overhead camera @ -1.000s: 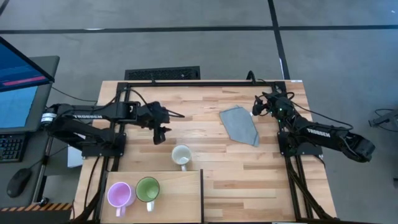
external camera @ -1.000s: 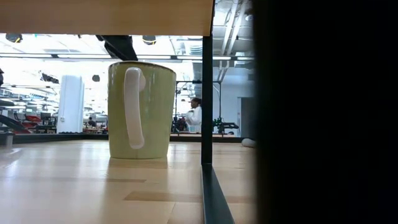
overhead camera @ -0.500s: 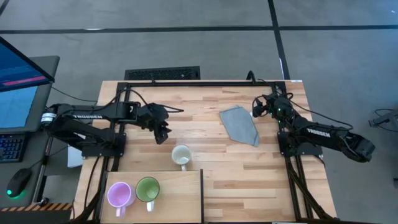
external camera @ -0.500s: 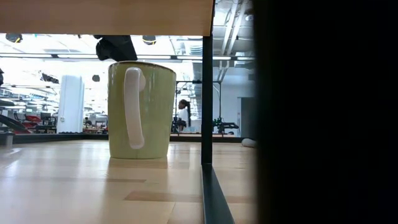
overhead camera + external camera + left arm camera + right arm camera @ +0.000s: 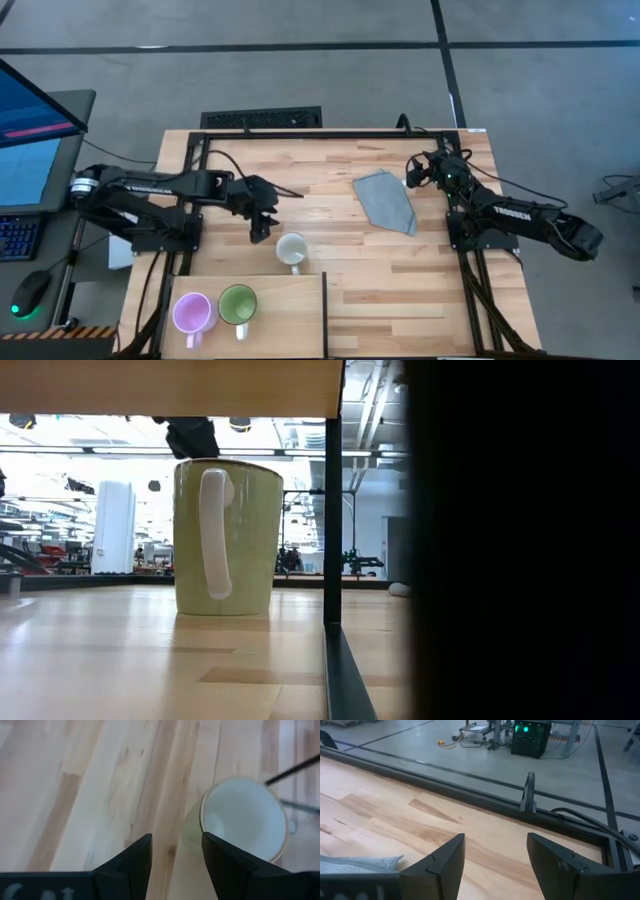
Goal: Stack small to large cups/mugs on shelf
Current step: Put the light green mug on the shelf
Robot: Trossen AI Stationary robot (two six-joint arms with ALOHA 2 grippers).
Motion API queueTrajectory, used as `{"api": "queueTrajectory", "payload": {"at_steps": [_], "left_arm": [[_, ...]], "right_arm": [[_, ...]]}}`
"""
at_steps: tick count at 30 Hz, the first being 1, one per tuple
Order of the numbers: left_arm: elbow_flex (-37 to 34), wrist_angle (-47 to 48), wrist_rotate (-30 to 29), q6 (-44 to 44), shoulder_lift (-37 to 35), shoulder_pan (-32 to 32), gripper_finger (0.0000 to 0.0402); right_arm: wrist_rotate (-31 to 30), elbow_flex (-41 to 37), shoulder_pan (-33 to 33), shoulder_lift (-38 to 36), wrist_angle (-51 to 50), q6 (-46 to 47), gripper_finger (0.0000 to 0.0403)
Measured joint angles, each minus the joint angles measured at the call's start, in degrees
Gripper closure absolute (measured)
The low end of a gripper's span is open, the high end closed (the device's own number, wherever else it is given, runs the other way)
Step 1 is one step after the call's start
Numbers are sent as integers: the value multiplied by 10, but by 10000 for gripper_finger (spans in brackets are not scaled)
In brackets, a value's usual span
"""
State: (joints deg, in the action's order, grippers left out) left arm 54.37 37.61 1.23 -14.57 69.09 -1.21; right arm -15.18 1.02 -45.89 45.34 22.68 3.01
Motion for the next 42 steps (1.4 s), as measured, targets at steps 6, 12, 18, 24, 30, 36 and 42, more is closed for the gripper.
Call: {"api": "queueTrajectory", "payload": {"at_steps": [6,12,18,24,30,36,42], "left_arm": [[71,65,-13,22,71,11,239],[148,119,-30,45,140,19,239],[196,147,-27,55,192,28,239],[230,173,-26,57,229,47,239],[244,176,-25,58,232,67,239],[249,188,-25,42,232,76,239],[249,188,-26,24,232,77,239]], "right_arm": [[0,0,0,0,0,0,168],[1,0,0,0,-3,0,168],[1,0,0,0,-4,0,168],[1,0,0,0,-4,0,168],[1,0,0,0,-4,0,168],[1,0,0,0,-4,0,168],[1,0,0,0,-4,0,168]]}}
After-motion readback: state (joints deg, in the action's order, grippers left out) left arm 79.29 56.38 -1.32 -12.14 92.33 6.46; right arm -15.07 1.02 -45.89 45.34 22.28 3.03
